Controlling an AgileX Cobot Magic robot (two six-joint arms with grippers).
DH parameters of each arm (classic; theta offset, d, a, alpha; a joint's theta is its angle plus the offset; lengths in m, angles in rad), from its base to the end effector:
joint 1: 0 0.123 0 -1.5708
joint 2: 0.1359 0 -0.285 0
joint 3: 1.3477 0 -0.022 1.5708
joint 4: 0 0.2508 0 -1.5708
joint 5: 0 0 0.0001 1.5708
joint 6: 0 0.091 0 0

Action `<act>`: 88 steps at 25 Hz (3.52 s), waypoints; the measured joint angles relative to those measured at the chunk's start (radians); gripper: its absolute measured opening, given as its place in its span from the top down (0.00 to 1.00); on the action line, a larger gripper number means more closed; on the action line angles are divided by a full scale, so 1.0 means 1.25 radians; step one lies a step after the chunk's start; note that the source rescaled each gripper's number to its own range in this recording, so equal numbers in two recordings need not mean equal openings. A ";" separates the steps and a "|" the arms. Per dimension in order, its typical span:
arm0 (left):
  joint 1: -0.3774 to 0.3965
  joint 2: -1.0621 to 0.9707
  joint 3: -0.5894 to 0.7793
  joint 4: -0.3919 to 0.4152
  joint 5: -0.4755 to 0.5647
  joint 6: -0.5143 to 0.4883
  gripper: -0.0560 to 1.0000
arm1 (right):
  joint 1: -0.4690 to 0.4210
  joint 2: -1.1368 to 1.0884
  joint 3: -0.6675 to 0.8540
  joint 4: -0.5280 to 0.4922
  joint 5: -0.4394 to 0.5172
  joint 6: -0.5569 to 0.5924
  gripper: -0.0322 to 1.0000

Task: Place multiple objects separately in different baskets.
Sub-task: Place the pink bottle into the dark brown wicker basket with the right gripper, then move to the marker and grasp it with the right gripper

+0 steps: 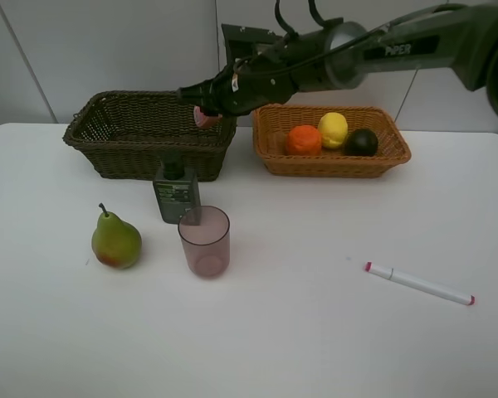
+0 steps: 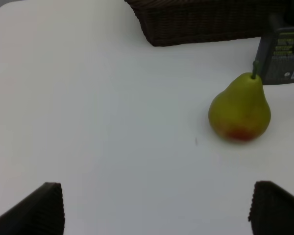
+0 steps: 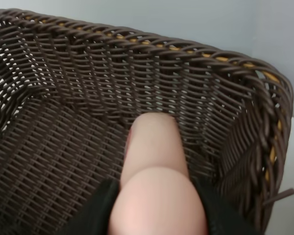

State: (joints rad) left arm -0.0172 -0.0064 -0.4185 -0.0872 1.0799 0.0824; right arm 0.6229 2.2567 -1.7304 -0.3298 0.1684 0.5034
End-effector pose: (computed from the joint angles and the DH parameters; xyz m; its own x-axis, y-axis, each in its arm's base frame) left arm 0.0016 -0.0070 0.2531 -0.5325 0.0502 -0.8449 0.1040 0.9946 -0.0064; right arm 0.4253 0.2994 0.1791 -0.5471 -0.1754 -0.8185 -0.4565 0.8821 0.1161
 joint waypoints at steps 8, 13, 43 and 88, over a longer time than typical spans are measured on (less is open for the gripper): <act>0.000 0.000 0.000 0.000 0.000 0.000 0.00 | 0.005 0.002 0.000 0.000 -0.035 0.000 0.76; 0.000 0.000 0.000 0.000 0.000 0.000 0.00 | 0.018 0.009 0.000 0.000 -0.079 0.000 0.76; 0.000 0.000 0.000 0.000 0.000 0.000 0.00 | 0.032 0.030 -0.001 0.005 -0.116 -0.014 0.10; 0.000 0.000 0.000 0.000 0.000 0.000 0.00 | 0.071 -0.265 0.002 0.062 0.834 -0.380 0.15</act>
State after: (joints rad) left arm -0.0172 -0.0064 -0.4185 -0.0872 1.0799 0.0824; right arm 0.7113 1.9254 -1.7283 -0.2523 1.2105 0.0280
